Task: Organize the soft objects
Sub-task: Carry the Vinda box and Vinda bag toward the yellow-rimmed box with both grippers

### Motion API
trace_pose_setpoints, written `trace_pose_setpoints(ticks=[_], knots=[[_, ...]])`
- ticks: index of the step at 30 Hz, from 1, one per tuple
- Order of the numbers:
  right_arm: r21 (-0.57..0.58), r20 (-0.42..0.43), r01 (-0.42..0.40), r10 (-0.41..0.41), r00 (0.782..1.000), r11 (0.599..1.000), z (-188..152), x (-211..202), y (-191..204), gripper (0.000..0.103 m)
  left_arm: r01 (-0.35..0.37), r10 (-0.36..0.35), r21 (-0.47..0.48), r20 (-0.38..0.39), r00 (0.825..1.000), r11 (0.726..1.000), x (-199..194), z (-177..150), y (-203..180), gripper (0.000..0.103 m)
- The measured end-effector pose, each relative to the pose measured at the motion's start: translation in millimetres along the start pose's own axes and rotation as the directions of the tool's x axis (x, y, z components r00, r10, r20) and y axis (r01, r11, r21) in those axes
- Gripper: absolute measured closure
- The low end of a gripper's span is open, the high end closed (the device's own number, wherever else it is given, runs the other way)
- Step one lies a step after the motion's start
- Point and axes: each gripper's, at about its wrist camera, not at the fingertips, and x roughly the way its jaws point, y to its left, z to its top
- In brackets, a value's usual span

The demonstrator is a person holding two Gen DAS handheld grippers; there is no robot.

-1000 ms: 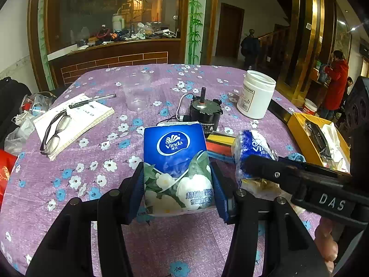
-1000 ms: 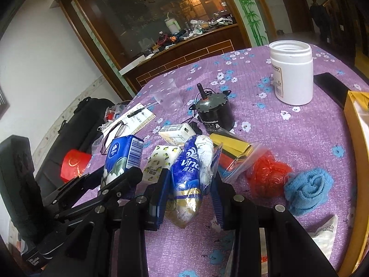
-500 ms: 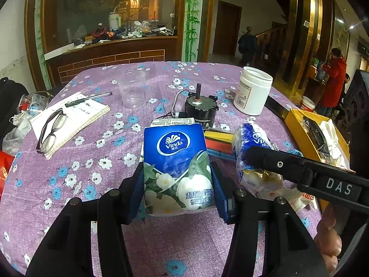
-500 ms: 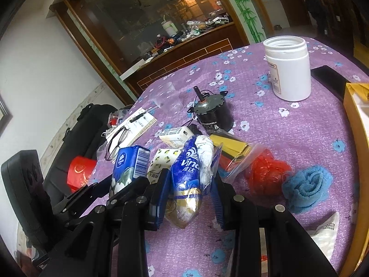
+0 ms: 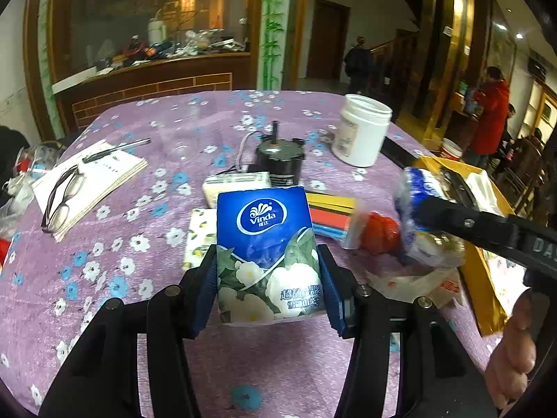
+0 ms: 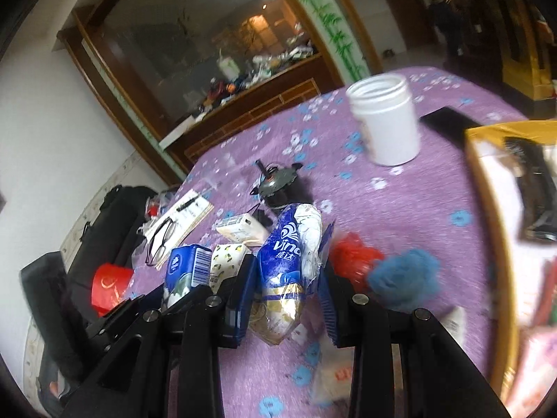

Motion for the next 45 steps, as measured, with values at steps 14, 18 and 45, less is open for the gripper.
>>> trace_pose_setpoints(ticks=[14, 18, 45], knots=[[0.092, 0.071, 0.016, -0.023, 0.997, 0.996, -7.7, -73.9, -41.5, 0.068, 0.063, -0.061, 0.075, -0.025, 0.998, 0.995, -4.5, -1.5, -30.0, 0.052], [0.116, 0.095, 0.007, -0.019, 0.995, 0.993, -6.6, -91.1, -55.6, 0.068, 0.079, -0.076, 0.093, -0.040, 0.996, 0.992, -7.8, -1.0, -43.6, 0.051], [0.297, 0.080, 0.285, -0.321, 0.944, 0.911, 1.2, -172.7, -217.1, 0.067, 0.455, -0.386, 0.307, -0.261, 0.885, 0.836, -5.2, -19.2, -283.6, 0.051]])
